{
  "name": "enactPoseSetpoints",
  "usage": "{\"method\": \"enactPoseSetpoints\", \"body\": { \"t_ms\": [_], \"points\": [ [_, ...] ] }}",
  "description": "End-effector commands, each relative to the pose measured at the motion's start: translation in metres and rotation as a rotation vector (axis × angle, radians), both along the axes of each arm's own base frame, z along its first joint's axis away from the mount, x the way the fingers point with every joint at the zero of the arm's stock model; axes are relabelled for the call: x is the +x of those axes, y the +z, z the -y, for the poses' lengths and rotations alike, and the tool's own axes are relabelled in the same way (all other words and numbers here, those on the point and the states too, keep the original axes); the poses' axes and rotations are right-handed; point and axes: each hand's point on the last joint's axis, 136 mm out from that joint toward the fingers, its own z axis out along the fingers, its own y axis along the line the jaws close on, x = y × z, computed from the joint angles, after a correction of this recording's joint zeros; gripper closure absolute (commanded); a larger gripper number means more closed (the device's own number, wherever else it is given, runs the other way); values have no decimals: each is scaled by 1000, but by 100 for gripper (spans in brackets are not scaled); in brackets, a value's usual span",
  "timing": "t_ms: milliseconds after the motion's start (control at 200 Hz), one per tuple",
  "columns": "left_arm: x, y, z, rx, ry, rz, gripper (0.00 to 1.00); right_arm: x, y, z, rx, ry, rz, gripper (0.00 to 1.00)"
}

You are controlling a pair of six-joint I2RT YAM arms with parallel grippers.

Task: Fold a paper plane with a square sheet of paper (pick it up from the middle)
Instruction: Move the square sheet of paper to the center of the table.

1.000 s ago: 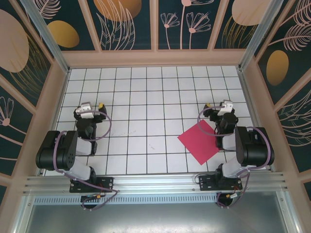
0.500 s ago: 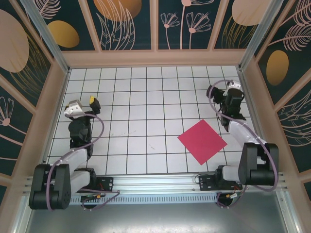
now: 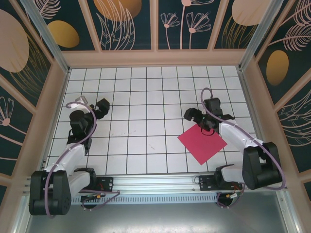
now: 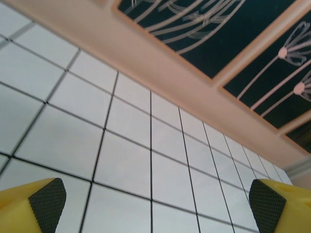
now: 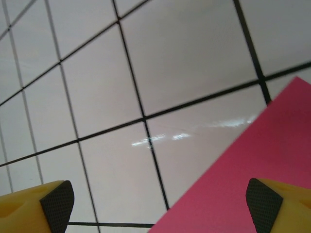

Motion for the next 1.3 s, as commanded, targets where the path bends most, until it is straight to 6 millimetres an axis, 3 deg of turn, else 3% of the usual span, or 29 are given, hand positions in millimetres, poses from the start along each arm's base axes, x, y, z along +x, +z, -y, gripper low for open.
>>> {"method": "enactPoseSetpoints", "body": {
  "t_ms": [0, 230, 380, 595, 816, 891, 961, 1016, 1136, 1211, 1296],
  "points": [
    [-3, -8, 23, -71, -133, -89, 2, -20, -32, 16, -39, -126, -128, 6],
    [-9, -16, 24, -30, -152, -134, 1, -18, -50, 3, -63, -85, -161, 5],
    [-10, -17, 24, -21, -151, -139, 1, -11, -55, -29, -87, 40, -171, 5],
    [-12, -18, 25, -21, -156, -142, 1, 3, -53, -105, -116, 352, -121, 5],
    [-15, -19, 24, -19, -156, -149, 1, -10, -62, -206, -105, 736, -106, 10],
    [-17, -19, 24, -16, -154, -150, 2, -18, -52, -237, -135, 854, -57, 10],
    [-18, -19, 23, -10, -152, -152, 2, -21, -39, -253, -174, 904, -15, 9],
    [-19, -20, 23, -9, -151, -154, 2, -16, -30, -255, -229, 883, 12, 9],
    [-20, -21, 23, -9, -148, -154, 2, 15, -12, -226, -414, 622, 2, 10],
    [-20, -21, 23, -7, -148, -155, 1, 18, -6, -212, -444, 501, -22, 9],
    [-20, -22, 22, -1, -145, -157, 1, 16, -14, -197, -444, 427, -80, 9]
  ]
}}
